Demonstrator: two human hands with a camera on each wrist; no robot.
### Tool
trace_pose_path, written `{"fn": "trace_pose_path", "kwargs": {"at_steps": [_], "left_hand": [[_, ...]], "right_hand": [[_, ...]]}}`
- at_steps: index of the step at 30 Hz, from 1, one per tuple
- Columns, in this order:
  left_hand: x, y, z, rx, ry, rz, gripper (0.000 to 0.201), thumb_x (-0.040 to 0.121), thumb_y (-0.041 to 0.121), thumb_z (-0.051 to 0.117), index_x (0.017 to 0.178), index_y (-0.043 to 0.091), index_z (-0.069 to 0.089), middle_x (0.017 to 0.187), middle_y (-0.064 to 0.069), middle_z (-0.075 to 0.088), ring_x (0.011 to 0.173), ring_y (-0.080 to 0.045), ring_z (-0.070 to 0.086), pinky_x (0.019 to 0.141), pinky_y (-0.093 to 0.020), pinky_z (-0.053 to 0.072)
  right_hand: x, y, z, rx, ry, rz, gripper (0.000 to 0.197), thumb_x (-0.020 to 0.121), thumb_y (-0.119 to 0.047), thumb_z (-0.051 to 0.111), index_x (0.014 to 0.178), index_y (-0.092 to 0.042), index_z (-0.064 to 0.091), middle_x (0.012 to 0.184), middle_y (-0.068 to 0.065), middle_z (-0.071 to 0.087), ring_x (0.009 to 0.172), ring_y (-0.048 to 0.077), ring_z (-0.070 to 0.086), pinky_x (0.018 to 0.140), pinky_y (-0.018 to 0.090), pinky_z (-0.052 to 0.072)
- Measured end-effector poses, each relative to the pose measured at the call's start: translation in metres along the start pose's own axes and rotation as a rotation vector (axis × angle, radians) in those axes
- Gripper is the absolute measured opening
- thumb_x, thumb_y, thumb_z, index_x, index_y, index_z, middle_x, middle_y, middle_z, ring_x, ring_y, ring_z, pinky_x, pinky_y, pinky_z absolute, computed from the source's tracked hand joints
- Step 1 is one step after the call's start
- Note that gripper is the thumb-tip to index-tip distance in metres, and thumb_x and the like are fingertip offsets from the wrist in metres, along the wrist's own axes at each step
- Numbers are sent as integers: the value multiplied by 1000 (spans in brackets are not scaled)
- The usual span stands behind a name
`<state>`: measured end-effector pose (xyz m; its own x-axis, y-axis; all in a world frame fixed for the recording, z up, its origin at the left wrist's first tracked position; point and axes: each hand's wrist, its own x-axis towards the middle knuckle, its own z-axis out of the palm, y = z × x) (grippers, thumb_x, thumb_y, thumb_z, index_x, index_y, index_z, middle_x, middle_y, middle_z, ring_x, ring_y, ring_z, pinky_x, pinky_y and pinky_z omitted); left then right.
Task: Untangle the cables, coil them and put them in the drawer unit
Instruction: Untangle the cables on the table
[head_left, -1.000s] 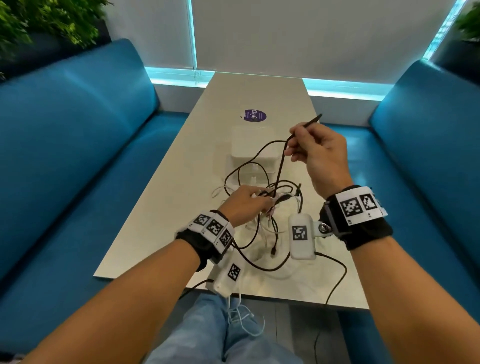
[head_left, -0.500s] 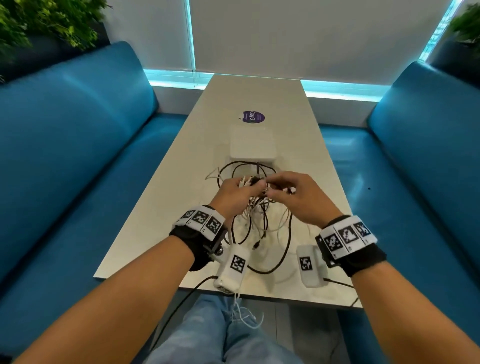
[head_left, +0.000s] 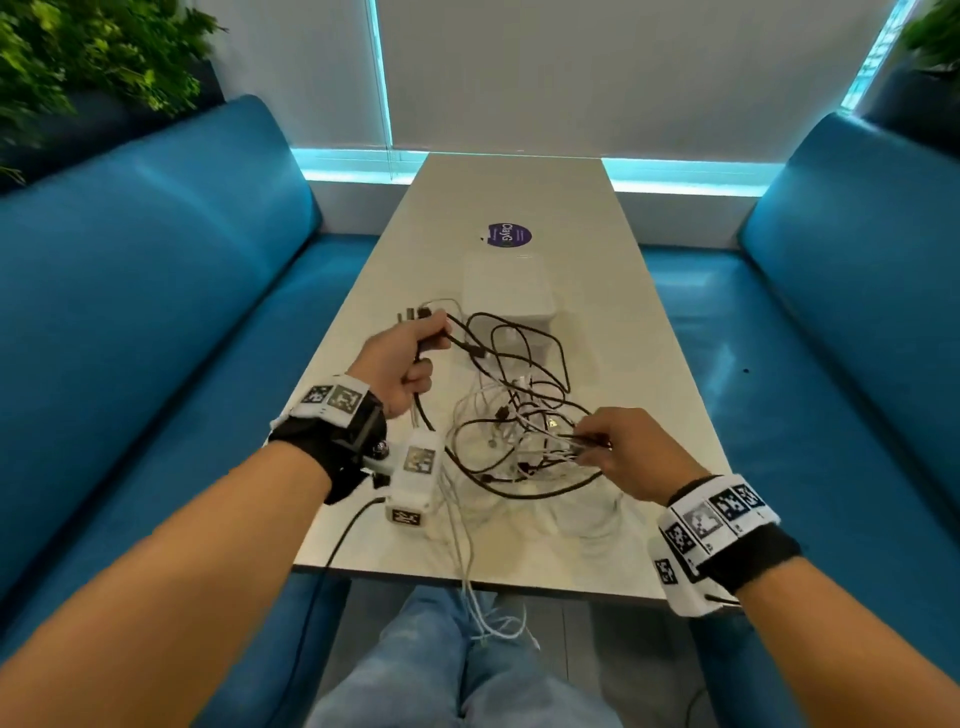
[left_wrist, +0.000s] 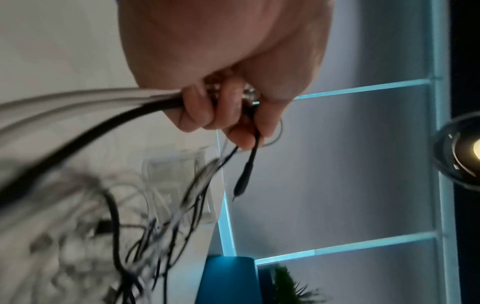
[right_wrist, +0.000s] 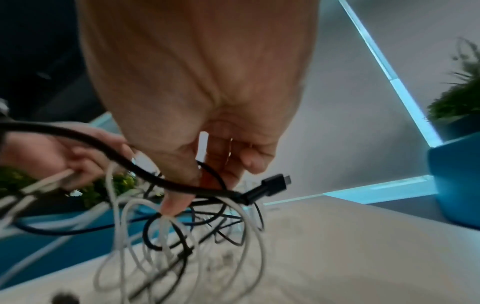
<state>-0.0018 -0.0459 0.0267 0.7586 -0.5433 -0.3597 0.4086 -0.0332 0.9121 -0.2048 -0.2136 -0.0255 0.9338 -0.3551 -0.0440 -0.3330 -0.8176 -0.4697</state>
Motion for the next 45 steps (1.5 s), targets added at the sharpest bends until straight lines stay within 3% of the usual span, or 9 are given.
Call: {"fn": "trace_pose_path", "kwargs": {"at_steps": [6,12,15,22,29,32,36,41,45], "left_hand": [[-29,25,14,584,-246,222,15,93,24,61,82,13,63,69,-1,55,42,-9,24,42,-21,16],[-62,40,43,826,-479,420,13,91,14,63,79,18,65,44,19,52,39,4,45,41,-5,30],[-61,37,42,758,-418,437,16,89,13,66,97,0,68,42,19,48,38,3,43,40,-5,28],[-35,22,11,1114,-83,436,10,84,26,72,80,17,71,73,3,65,62,-7,55,53,-18,37],[-25,25,16,1151,100,424,33,94,32,57,63,21,60,61,6,50,61,-15,46,57,-27,33],[-30,35,25,780,-55,374,39,97,40,49,82,13,72,59,3,46,49,-10,37,47,-23,30],[-50,55,47,439,-262,351,49,99,45,41,79,7,65,48,3,36,42,-11,25,41,-22,20],[-67,66,82,293,-342,390,53,96,57,34,71,16,57,46,6,25,47,-17,35,50,-26,34],[-75,61,97,170,-380,346,56,94,62,30,70,18,55,51,4,21,45,-13,28,48,-23,33]], "right_hand": [[13,-14,-27,167,151,-6,45,84,-20,70,127,-24,57,114,-3,60,96,10,57,88,24,45],[43,-58,-66,343,129,-185,45,89,-17,65,130,-32,53,88,-2,63,73,14,65,75,27,52],[52,-58,-77,290,242,-208,16,90,-9,58,94,-21,69,79,-6,67,73,5,63,72,33,49],[37,2,-100,523,816,-57,22,87,-2,61,105,-10,71,92,3,70,85,14,68,79,39,57],[15,37,-105,449,673,118,20,87,3,59,95,-9,72,76,1,69,71,19,69,74,24,54],[8,49,-104,301,571,227,13,83,-4,65,86,-15,73,69,-4,69,65,10,67,59,13,47],[-2,52,-94,17,223,373,43,80,-1,62,114,-27,65,103,3,69,93,20,62,78,27,46],[-26,-9,-83,126,308,45,57,77,7,51,119,-32,59,113,1,52,84,20,54,84,26,46],[-38,-31,-59,93,-250,0,48,80,-12,62,119,-38,58,112,-9,41,83,6,52,75,24,47]]}}
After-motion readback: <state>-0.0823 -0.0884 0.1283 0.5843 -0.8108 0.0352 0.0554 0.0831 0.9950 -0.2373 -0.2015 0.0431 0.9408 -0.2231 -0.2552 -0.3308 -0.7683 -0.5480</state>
